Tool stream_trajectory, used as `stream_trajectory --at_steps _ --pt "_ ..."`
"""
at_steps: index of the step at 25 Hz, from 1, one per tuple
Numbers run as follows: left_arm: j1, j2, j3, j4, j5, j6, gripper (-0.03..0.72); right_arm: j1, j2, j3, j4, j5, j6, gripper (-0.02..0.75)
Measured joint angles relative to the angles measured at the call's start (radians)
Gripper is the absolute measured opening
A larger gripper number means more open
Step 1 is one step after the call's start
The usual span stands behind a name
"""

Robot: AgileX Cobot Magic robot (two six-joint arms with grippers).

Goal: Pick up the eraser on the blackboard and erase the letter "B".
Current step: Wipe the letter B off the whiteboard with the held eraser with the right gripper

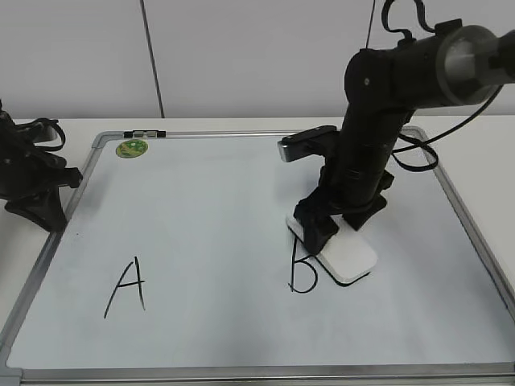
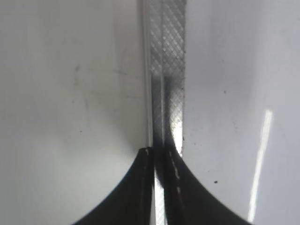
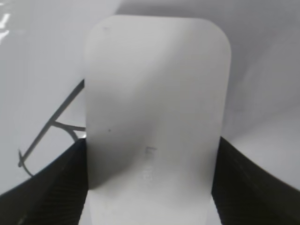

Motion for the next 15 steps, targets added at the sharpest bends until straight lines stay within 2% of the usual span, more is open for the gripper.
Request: stream_trajectory --at_steps 3,6,15 --pt "0.000 0.000 0.000 -0.001 0.000 0.000 0.012 0.007 0.003 0.000 0.065 0.008 -0.030 0.565" --pt "0.000 0.000 0.000 -0.001 0.000 0.000 0.012 0.044 0.005 0.000 0.060 0.008 -0.036 0.565" --pt "0.000 0.000 0.000 -0.002 0.000 0.000 0.012 0.228 0.007 0.000 0.041 0.008 -0.038 0.565"
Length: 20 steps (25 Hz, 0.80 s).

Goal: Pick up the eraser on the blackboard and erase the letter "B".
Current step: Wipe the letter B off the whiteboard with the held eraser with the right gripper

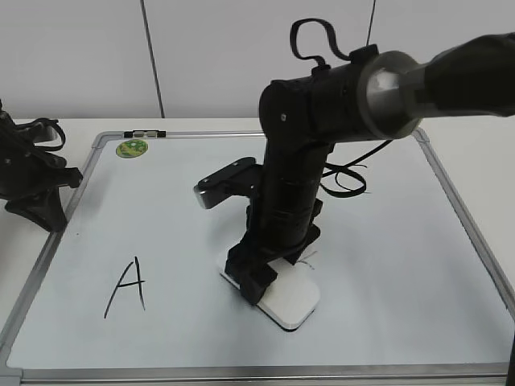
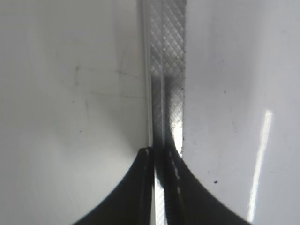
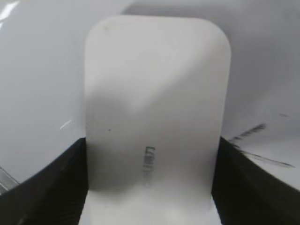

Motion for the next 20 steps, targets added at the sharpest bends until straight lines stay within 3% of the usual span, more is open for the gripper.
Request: stream_trajectory --at_steps 5,20 --pt "0.000 0.000 0.000 0.000 0.000 0.000 0.012 0.063 0.000 0.000 -0.020 -0.006 -0.002 0.565" --pt "0.000 0.000 0.000 0.006 -0.002 0.000 0.012 0.023 0.000 0.000 -0.071 -0.011 0.105 0.564"
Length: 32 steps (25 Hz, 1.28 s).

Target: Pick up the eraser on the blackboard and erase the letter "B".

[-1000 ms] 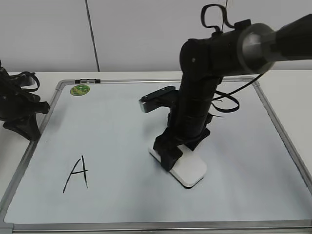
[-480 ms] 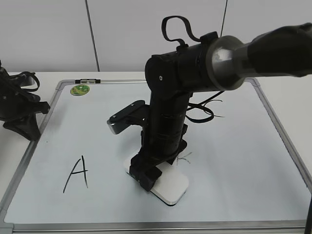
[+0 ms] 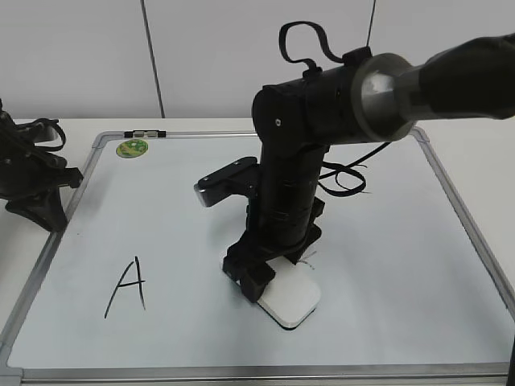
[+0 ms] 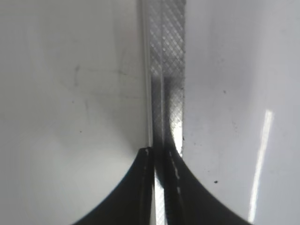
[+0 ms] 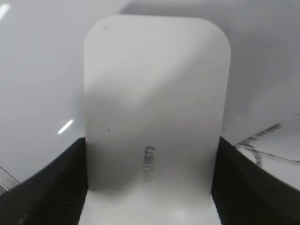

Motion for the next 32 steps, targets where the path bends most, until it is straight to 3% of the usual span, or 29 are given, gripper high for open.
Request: stream_trajectory --at_steps 18,25,32 --pt "0.000 0.000 0.000 0.002 -0.001 0.000 0.012 -0.248 0.000 -0.008 -0.026 0.000 0.006 0.564" --pt "0.000 0.000 0.000 0.002 -0.001 0.000 0.012 -0.276 -0.027 -0.022 -0.051 0.040 0.008 0.563" --pt "0.000 0.000 0.000 0.004 -0.001 0.000 0.012 -0.288 -0.204 -0.069 -0.083 0.131 0.012 0.563"
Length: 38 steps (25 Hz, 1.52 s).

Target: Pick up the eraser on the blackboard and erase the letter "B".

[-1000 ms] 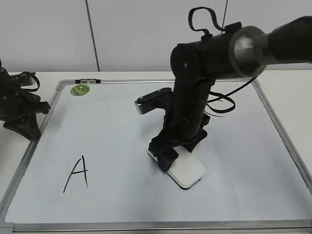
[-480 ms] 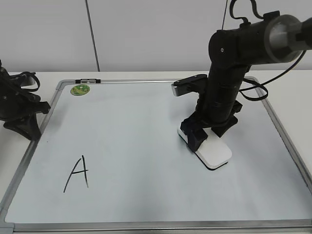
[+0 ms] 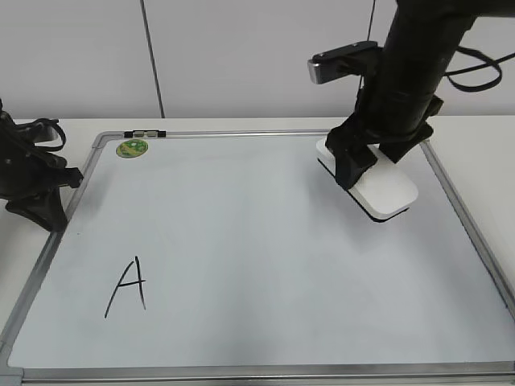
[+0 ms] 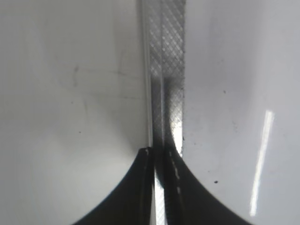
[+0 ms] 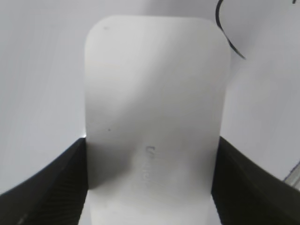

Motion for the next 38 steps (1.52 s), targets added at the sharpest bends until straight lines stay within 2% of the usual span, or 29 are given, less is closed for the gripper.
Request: stream_trajectory --at_steps 6,14,19,28,38 --pt "0.000 0.000 0.000 0.000 0.000 0.000 0.012 -0.079 -0.061 0.000 0.002 0.057 0.018 0.563" --pt "0.000 0.000 0.000 -0.002 0.000 0.000 0.012 -0.316 -0.061 0.000 0.034 0.064 0.060 0.563" --pt "0.000 0.000 0.000 -0.004 0.000 0.000 0.012 -0.408 -0.061 0.052 0.058 0.006 0.074 0.563" --pt "0.000 0.000 0.000 -0.004 0.002 0.000 0.012 -0.422 -0.047 0.118 0.113 -0.132 0.059 0.563" --pt "0.000 0.000 0.000 -0.005 0.002 0.000 0.012 -0.404 0.067 0.110 0.115 -0.149 0.055 0.563"
